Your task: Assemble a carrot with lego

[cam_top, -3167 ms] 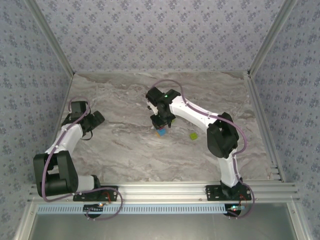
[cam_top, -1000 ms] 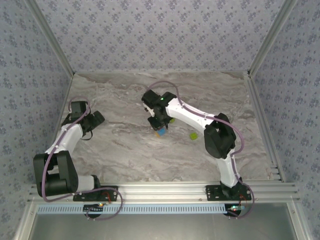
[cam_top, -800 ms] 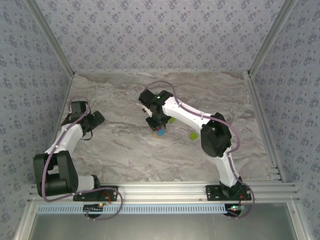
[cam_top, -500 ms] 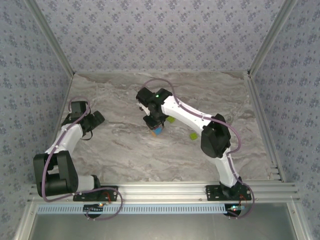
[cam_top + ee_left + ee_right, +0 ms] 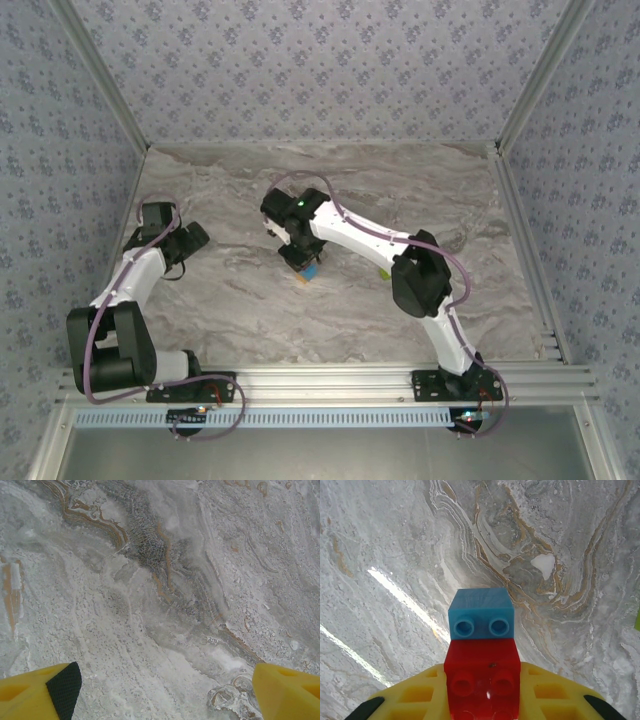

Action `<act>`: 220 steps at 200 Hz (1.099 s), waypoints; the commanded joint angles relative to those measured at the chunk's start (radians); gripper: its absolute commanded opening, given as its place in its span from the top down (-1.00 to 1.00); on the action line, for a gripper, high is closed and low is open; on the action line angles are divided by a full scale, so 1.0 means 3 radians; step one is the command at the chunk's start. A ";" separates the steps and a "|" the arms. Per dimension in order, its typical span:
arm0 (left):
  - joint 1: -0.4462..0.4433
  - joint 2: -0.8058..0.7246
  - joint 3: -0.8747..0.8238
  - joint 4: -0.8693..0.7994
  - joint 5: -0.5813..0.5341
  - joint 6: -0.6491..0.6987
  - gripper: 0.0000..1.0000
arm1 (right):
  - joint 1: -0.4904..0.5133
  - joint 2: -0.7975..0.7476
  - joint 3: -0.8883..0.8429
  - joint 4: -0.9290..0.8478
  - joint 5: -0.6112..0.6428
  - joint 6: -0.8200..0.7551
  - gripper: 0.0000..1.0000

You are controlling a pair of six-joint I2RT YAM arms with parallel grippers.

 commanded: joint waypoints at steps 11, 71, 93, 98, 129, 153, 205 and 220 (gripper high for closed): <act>-0.0019 -0.0021 0.0134 -0.0003 0.0043 0.0038 -0.80 | 0.0024 0.0067 0.0033 -0.0077 0.0006 -0.0094 0.41; -0.0020 0.0006 0.0157 0.0001 0.0059 0.0038 -0.80 | 0.0023 -0.0064 0.0065 -0.0086 0.0056 -0.0114 0.00; -0.0016 0.0011 0.0160 -0.0004 0.0063 0.0041 -0.80 | 0.0017 -0.0148 0.0135 -0.0116 0.0043 -0.0134 -0.15; -0.0015 0.0011 0.0167 -0.0004 0.0066 0.0036 -0.80 | 0.0018 -0.0162 0.0161 -0.0123 0.0047 -0.0143 -0.20; -0.0018 0.0008 0.0174 -0.0013 0.0068 0.0037 -0.80 | -0.0041 -0.0358 0.0267 -0.0163 0.0047 -0.0162 -0.31; -0.0018 -0.0005 0.0156 -0.0008 0.0068 0.0040 -0.80 | -0.0188 -0.0541 0.0294 -0.0149 0.0041 -0.0220 -0.36; -0.0019 -0.0017 0.0176 -0.0020 0.0070 0.0034 -0.80 | -0.0889 -0.0359 0.0230 -0.0091 0.0026 -0.0461 -0.36; -0.0018 -0.0010 0.0199 -0.0031 0.0076 0.0028 -0.80 | -0.1083 -0.0195 0.0166 0.0035 -0.0046 -0.0549 -0.36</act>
